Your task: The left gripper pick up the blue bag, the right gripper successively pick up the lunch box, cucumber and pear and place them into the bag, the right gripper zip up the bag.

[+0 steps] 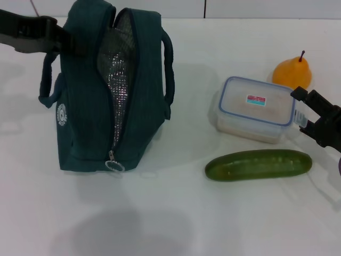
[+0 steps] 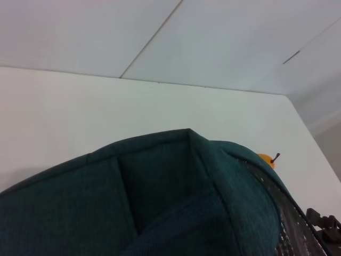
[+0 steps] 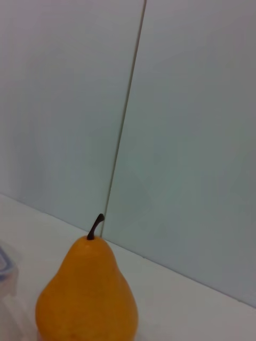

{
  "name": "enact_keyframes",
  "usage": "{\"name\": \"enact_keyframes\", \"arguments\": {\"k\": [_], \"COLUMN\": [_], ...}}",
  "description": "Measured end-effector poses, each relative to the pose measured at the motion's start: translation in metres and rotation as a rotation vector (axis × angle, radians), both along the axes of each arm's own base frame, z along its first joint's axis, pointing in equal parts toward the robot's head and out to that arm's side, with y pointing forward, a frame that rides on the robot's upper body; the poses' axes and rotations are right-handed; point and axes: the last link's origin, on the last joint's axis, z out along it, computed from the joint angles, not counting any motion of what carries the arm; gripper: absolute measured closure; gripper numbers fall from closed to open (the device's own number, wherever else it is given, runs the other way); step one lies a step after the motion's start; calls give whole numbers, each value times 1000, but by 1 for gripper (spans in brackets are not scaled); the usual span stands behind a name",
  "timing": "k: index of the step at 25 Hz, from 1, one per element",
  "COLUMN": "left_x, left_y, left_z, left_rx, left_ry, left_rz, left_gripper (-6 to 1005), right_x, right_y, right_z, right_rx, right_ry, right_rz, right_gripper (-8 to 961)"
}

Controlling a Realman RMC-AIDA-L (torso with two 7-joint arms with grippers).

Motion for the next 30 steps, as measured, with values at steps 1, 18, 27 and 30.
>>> {"name": "enact_keyframes", "arguments": {"k": [1, 18, 27, 30], "left_x": [0, 1, 1, 0], "left_y": [0, 1, 1, 1], "left_z": [0, 1, 1, 1], "left_rx": [0, 1, 1, 1], "left_ry": [0, 2, 3, 3], "left_rz": [0, -2, -2, -1], "left_gripper": [955, 955, 955, 955], "right_x": [0, 5, 3, 3], "right_y": [0, -2, 0, 0], "right_z": [0, 6, 4, 3], "right_rx": [0, -7, -9, -15], "right_ry": [0, -33, -35, -38], "right_rz": [-1, 20, 19, 24], "right_gripper": [95, 503, 755, 793]}}
